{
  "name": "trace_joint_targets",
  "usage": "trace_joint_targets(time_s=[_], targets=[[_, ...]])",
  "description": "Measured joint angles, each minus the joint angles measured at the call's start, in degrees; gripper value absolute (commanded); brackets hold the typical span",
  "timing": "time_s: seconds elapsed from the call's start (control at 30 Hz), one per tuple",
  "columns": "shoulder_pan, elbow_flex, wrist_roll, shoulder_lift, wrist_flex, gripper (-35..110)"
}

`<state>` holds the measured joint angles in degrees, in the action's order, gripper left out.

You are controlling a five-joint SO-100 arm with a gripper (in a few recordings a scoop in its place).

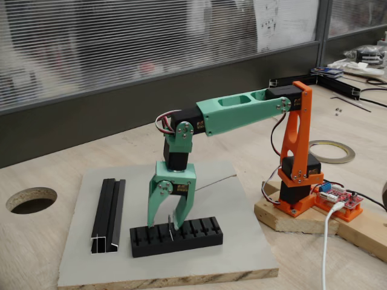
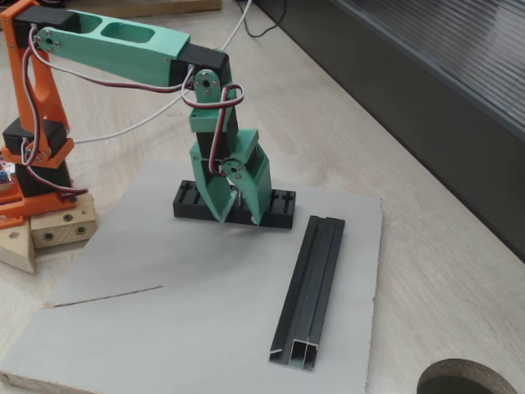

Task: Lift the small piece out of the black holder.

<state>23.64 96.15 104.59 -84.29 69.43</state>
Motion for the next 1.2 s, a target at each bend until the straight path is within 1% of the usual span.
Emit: trace_joint_targets(time_s=[0.33,0.4,0.6,0.73,1.2], targets=[[0.7,0.0,0.1,0.0,0.2,38],[0.5,0.0,0.1,0.0,0.2,34],[0.5,0.0,0.1,0.0,0.0,16],[0.3,0.0,0.1,0.0,0.0,10],[0.3,0.0,0.2,0.0,-0.1,8]])
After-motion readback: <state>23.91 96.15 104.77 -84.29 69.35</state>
